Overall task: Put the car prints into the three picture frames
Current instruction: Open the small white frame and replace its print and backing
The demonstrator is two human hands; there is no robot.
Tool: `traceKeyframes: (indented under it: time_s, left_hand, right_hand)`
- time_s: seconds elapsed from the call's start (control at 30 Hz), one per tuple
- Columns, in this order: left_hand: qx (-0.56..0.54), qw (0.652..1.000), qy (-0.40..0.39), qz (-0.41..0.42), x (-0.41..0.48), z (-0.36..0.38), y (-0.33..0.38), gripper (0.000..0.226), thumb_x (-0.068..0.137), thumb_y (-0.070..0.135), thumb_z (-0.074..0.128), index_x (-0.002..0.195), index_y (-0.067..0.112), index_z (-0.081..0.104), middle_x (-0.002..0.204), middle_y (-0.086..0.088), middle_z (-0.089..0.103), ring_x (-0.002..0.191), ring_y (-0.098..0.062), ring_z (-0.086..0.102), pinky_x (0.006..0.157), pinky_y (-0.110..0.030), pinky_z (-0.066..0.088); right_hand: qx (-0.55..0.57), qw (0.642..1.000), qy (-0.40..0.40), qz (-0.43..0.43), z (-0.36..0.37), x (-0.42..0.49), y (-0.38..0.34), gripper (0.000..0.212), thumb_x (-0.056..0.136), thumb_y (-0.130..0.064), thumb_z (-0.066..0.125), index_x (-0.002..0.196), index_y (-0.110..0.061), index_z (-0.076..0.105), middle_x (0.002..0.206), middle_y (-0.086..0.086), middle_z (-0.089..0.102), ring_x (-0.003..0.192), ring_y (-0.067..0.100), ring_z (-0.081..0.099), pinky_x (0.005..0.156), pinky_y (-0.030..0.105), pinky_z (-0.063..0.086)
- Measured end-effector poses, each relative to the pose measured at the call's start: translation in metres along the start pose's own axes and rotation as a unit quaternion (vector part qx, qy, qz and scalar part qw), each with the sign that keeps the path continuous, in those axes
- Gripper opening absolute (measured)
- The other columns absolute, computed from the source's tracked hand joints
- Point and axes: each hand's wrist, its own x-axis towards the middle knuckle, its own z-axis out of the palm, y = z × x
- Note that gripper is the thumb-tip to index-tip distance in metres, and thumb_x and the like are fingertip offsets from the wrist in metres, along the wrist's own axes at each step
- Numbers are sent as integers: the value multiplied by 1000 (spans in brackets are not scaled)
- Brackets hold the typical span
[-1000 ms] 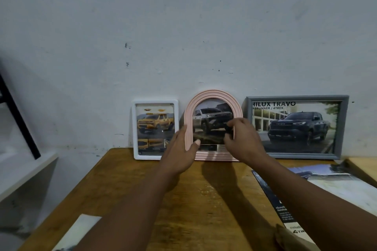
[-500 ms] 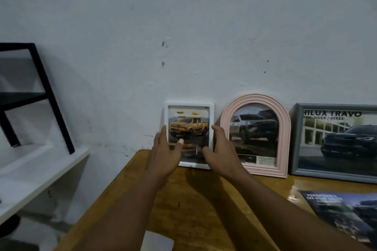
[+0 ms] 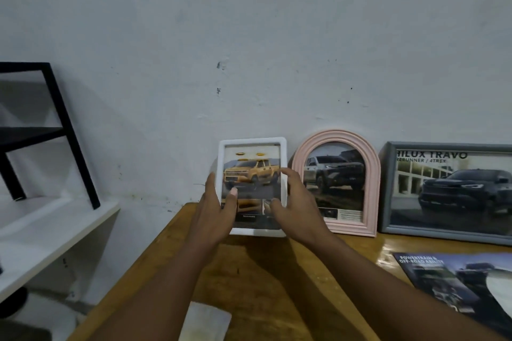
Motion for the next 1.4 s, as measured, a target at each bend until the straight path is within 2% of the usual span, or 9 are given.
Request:
traceKeyframes:
  time_s: [0.07, 0.13, 0.3, 0.4, 0.57, 0.73, 0.97, 1.17, 1.4]
  left_hand:
    - [6, 1000, -5, 10, -20, -11, 10, 63, 102, 51, 43, 157, 37, 14, 138, 9, 48, 106, -13, 56, 67, -13, 47]
    - [10, 1000, -15, 0, -44, -19, 19, 64, 100, 58, 41, 156, 40, 15, 139, 1, 56, 107, -21, 64, 76, -27, 57]
    - [22, 997, -74, 18, -113, -21, 56, 56, 106, 45, 37, 157, 29, 19, 138, 3, 52, 99, -11, 56, 66, -9, 53]
    - [-42, 992, -116, -18, -139, -7, 67, 60, 104, 53, 40, 158, 35, 21, 147, -7, 51, 109, -20, 61, 96, -46, 55]
    - [-41, 968, -243, -42, -164, 28, 91, 59, 99, 69, 26, 142, 32, 41, 116, -10, 68, 92, -25, 70, 78, -43, 62]
    - [-47, 977, -209, -10, -165, 49, 126, 67, 96, 73, 22, 154, 39, 27, 154, -6, 44, 130, -34, 51, 108, -56, 43]
    - [-144, 965, -218, 11, -151, 42, 166, 51, 104, 61, 22, 143, 32, 39, 137, -8, 55, 112, -28, 62, 102, -53, 50]
    - [-85, 972, -218, -10, -150, 34, 139, 37, 102, 63, 23, 123, 37, 41, 134, -3, 55, 116, -28, 60, 105, -52, 49]
    - [-115, 957, -250, -96, -167, 49, 68, 40, 97, 71, 31, 113, 44, 56, 121, 6, 63, 110, -18, 62, 101, -47, 49]
  right_hand:
    - [14, 1000, 5, 1, -18, -18, -11, 64, 94, -13, 61, 145, -35, 30, 135, -10, 48, 115, 13, 55, 82, 29, 58]
    - [38, 999, 14, 4, -37, -38, -19, 63, 94, -7, 59, 146, -32, 33, 137, -4, 51, 105, 11, 61, 68, 23, 59]
    - [84, 995, 47, 30, -83, -87, -30, 54, 92, -1, 62, 138, -23, 42, 121, -4, 60, 104, 9, 62, 61, 16, 54]
    - [68, 995, 53, 52, -113, -110, -36, 48, 92, -4, 63, 133, -21, 46, 107, -11, 62, 98, 10, 64, 62, 21, 54]
    - [-2, 992, 30, 122, -171, -124, -51, 34, 90, -11, 66, 119, -24, 54, 106, 5, 65, 89, 23, 68, 75, 44, 61]
    - [-140, 980, -2, 142, -193, -132, -70, 38, 89, -13, 67, 123, -20, 52, 112, 10, 61, 81, 24, 69, 54, 30, 58]
    - [-124, 982, -28, 143, -153, -138, -70, 39, 92, -24, 67, 126, -22, 47, 107, 5, 61, 78, 23, 69, 47, 27, 55]
    - [-175, 969, -16, 172, -133, -139, -29, 38, 89, -32, 66, 123, -23, 52, 111, 4, 63, 95, 20, 62, 81, 42, 58]
    - [-280, 929, -47, 238, -121, -175, 33, 44, 91, -40, 61, 130, -24, 47, 125, 4, 58, 108, 22, 59, 91, 45, 55]
